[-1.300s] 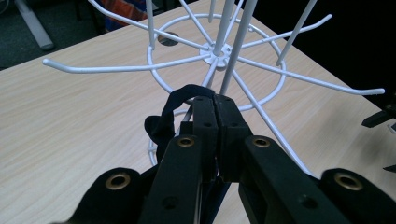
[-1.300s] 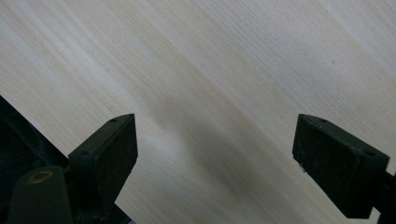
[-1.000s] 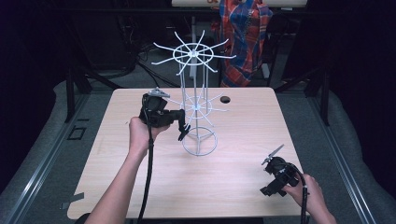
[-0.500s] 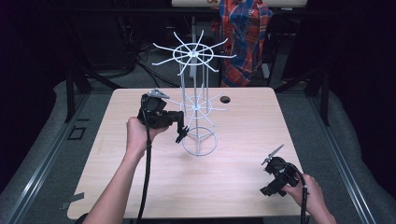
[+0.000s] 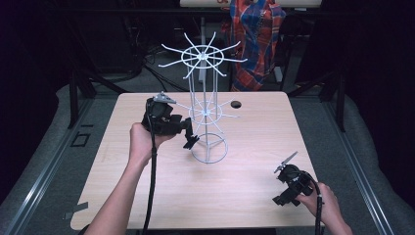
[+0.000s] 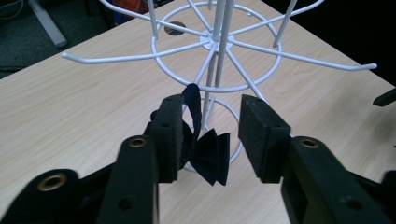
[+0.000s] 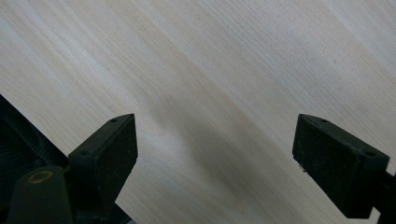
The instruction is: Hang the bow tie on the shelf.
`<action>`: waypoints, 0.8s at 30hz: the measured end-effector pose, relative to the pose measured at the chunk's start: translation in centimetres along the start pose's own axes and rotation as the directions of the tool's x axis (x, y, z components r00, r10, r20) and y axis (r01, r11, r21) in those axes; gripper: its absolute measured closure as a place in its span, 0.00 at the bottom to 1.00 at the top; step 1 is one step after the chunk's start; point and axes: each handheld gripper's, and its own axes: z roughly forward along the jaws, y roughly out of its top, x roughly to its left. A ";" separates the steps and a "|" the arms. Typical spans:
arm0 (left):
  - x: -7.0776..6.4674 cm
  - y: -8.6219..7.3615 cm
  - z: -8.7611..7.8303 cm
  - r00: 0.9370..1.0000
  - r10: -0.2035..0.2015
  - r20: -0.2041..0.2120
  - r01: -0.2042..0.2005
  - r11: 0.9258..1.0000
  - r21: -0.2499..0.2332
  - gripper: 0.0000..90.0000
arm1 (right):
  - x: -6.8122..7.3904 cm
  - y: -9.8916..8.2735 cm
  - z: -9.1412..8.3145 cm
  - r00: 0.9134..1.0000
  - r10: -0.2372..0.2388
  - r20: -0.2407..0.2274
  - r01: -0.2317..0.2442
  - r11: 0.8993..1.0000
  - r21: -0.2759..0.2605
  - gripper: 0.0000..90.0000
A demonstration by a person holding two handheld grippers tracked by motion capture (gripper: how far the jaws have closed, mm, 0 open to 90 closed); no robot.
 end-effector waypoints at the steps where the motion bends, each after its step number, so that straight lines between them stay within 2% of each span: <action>1: 0.0 0.0 0.0 1.000 0.000 0.000 0.000 1.000 0.000 0.59 | 0.0 0.0 0.0 1.000 0.000 0.000 0.000 1.000 0.000 0.15; 3: 0.0 -0.2 -0.4 1.000 -0.008 -0.007 0.008 1.000 -0.002 0.53 | 0.0 0.0 0.0 1.000 0.000 0.000 0.000 1.000 -0.001 0.15; 6: 0.1 -0.6 -1.0 1.000 -0.014 -0.006 0.014 1.000 -0.012 0.49 | 0.0 0.0 0.0 1.000 -0.001 0.001 0.001 1.000 -0.001 0.15; 8: 0.1 -1.0 -1.5 1.000 -0.016 -0.008 0.016 1.000 -0.020 0.40 | 0.0 0.0 0.0 1.000 0.004 -0.003 -0.004 1.000 -0.007 0.15; 11: 0.0 -1.3 -2.3 1.000 -0.012 -0.010 0.012 0.999 -0.033 0.35 | 0.0 0.0 0.0 1.000 0.002 0.000 -0.002 1.000 -0.004 0.15; 19: 0.1 -2.2 -3.8 1.000 -0.004 -0.024 0.004 0.999 -0.038 0.28 | 0.0 0.0 0.0 1.000 0.005 0.000 -0.005 1.000 -0.008 0.15; 24: 0.2 -3.2 -4.1 0.999 -0.002 -0.042 0.002 1.000 -0.010 0.27 | 0.0 0.0 0.0 1.000 0.005 -0.001 -0.005 1.000 -0.009 0.15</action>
